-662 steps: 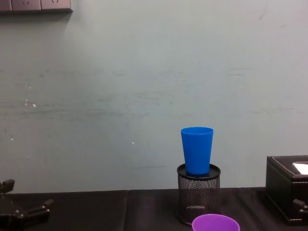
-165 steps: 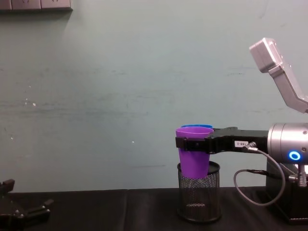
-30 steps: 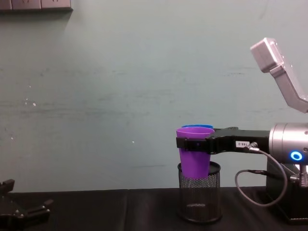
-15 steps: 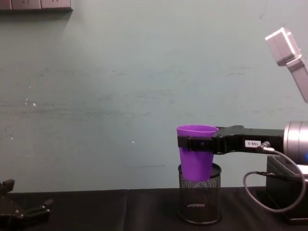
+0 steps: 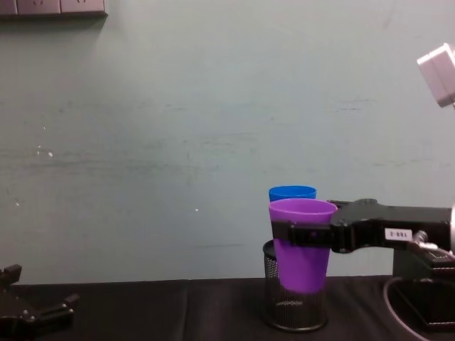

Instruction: Pick up one cup with a gripper and tap it against the other cup.

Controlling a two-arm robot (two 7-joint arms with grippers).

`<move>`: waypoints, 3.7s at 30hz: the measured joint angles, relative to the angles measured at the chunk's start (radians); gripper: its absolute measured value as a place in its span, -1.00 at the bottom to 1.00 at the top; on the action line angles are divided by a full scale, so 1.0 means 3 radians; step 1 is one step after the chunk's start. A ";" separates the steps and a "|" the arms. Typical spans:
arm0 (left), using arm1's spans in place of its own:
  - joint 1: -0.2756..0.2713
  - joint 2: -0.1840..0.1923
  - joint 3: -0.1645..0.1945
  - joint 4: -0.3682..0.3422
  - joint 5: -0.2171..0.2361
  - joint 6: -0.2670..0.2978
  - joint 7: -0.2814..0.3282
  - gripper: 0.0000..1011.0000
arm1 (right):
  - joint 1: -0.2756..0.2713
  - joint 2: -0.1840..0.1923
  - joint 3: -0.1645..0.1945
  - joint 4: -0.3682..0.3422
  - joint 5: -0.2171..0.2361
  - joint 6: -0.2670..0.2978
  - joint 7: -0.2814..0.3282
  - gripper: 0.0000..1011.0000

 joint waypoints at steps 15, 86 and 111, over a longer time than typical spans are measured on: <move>0.0000 0.0000 0.0000 0.0000 0.0000 0.0000 0.0000 0.98 | -0.0352 0.0193 0.0010 -0.0247 -0.0016 -0.0198 -0.0025 0.46; 0.0000 0.0000 0.0000 0.0000 0.0000 0.0000 0.0000 0.98 | -0.0540 0.0003 -0.0017 0.0249 -0.0322 -0.0677 0.0104 0.93; 0.0000 0.0000 0.0000 0.0000 0.0000 0.0000 0.0000 0.98 | -0.0622 -0.0002 0.0157 0.0043 -0.0120 -0.0702 0.0062 0.98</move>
